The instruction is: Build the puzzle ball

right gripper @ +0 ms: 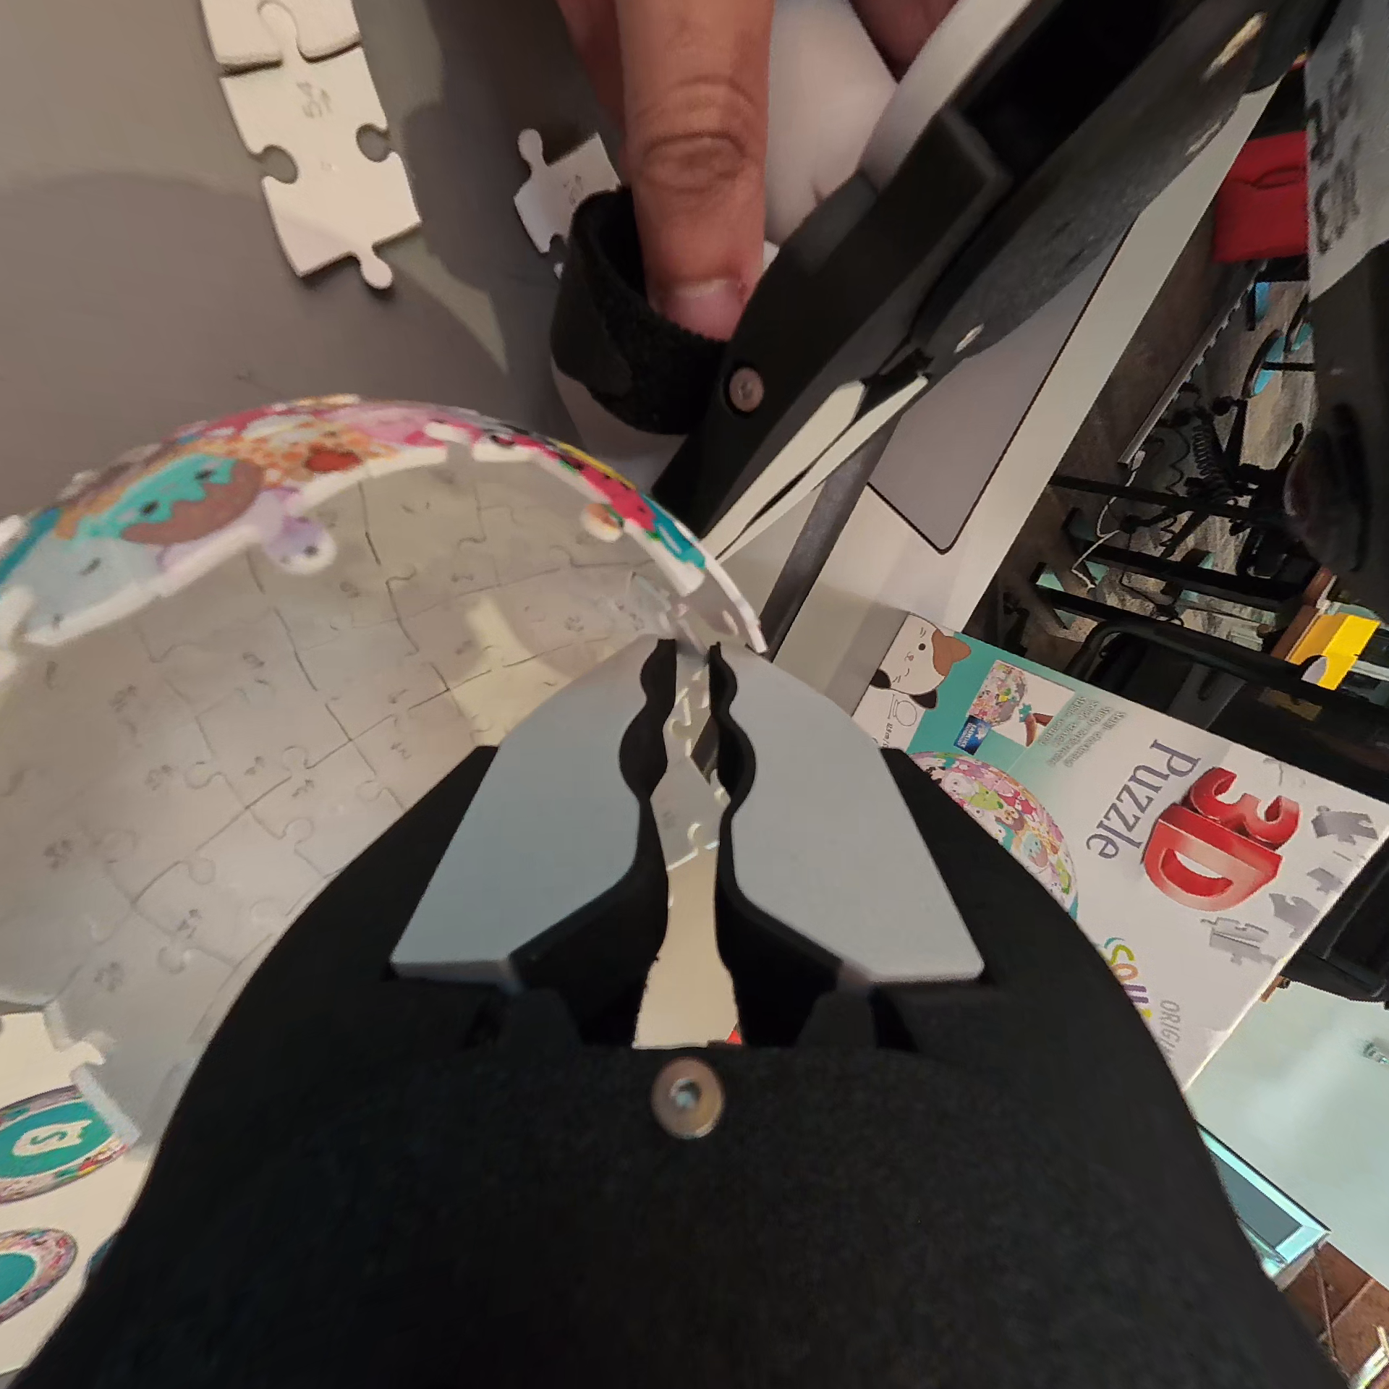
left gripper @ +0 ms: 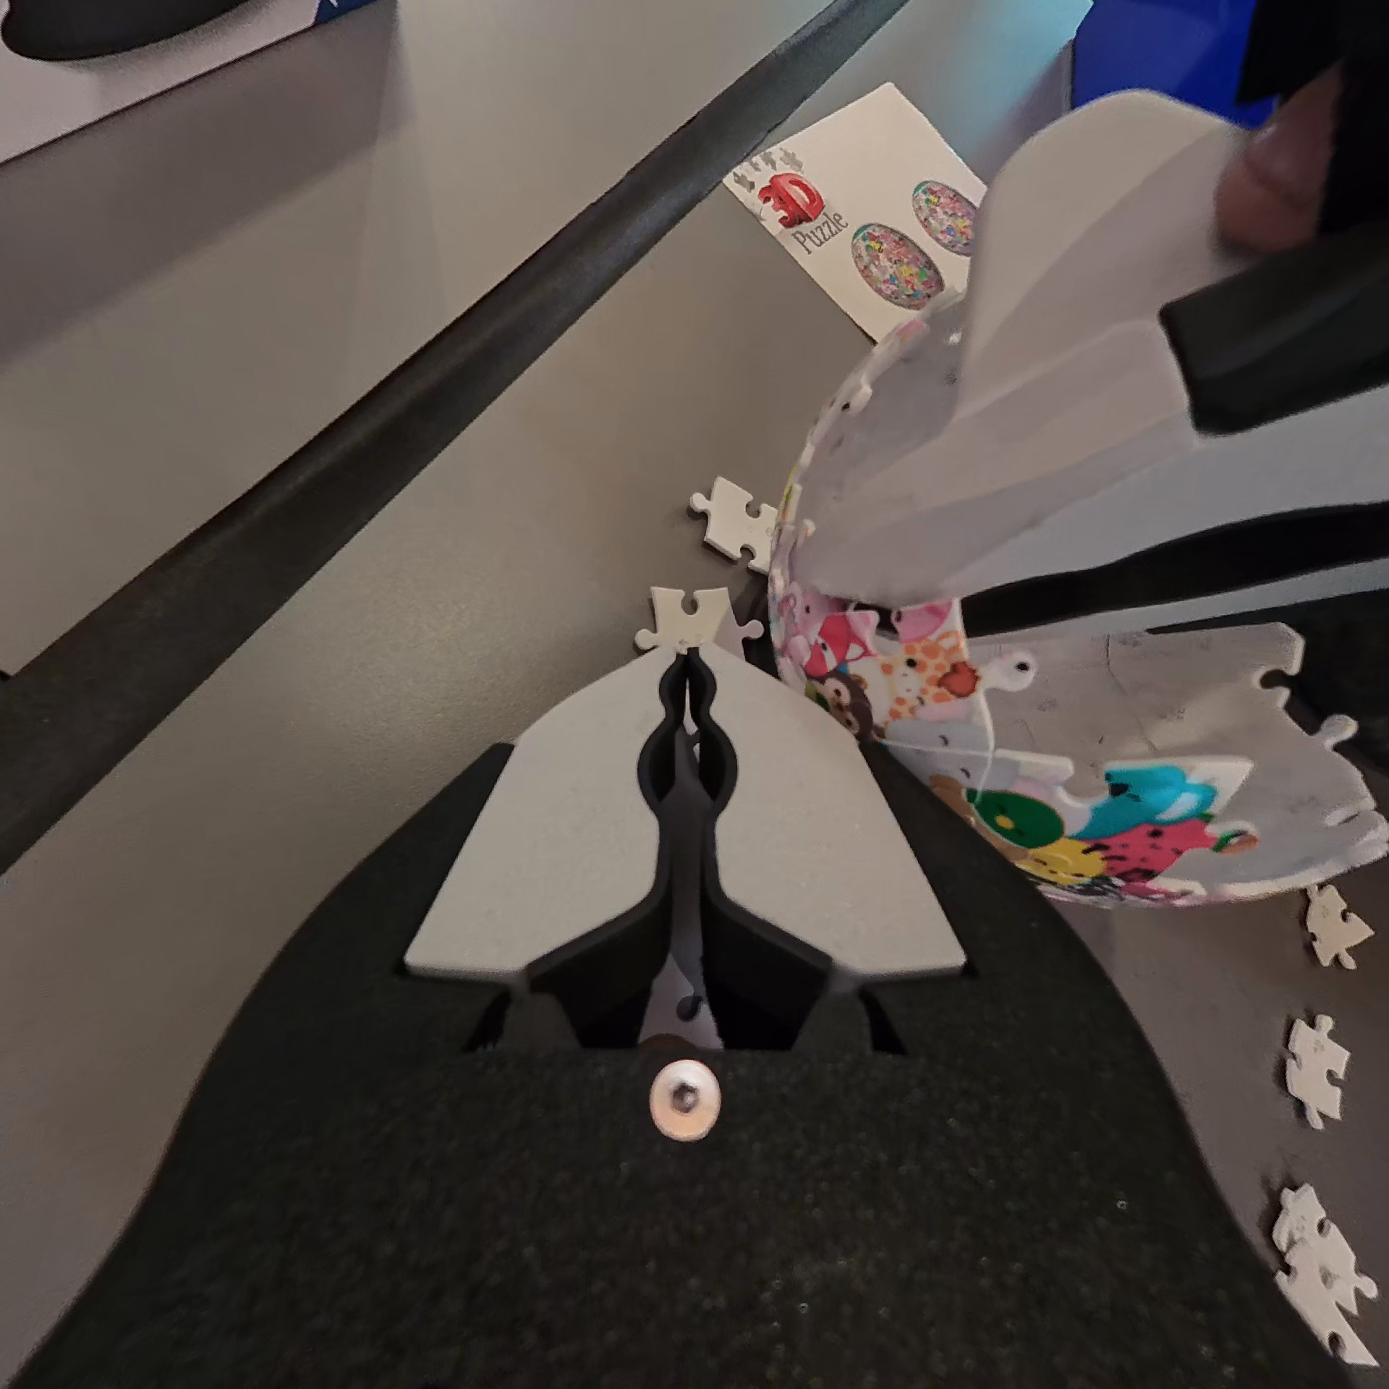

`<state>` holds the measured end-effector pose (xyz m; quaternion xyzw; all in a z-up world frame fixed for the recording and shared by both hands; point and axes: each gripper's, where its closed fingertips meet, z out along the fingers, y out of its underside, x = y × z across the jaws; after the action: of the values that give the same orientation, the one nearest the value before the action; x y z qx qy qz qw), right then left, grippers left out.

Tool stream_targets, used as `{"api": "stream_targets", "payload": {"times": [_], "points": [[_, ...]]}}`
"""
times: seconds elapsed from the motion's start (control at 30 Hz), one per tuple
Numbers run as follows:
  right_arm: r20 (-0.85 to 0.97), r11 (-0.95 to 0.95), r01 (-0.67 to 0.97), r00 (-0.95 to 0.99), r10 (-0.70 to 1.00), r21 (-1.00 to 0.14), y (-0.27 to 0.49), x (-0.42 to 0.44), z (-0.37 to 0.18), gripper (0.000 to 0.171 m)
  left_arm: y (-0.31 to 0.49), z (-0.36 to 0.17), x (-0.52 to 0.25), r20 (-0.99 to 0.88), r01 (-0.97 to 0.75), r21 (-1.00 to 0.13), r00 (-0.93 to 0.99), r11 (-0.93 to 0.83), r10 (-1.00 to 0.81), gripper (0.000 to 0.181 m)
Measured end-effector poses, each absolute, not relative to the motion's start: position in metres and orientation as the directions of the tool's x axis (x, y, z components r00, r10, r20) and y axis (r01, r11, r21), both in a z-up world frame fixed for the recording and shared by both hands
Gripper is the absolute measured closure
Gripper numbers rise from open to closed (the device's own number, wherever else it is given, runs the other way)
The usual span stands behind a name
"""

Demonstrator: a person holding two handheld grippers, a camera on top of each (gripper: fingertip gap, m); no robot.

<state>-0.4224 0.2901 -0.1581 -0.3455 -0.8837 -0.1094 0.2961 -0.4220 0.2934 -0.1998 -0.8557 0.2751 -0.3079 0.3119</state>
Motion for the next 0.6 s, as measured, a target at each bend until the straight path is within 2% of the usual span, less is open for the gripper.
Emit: {"api": "stream_targets", "payload": {"times": [0.6], "points": [[0.636,0.767,0.641,-0.596,0.49,0.01,0.2902,-0.4258,-0.1555,0.163,0.2931,-0.1994,-0.4213,0.389,-0.258,-0.699,0.645,-0.667,-0.658,0.181]]}}
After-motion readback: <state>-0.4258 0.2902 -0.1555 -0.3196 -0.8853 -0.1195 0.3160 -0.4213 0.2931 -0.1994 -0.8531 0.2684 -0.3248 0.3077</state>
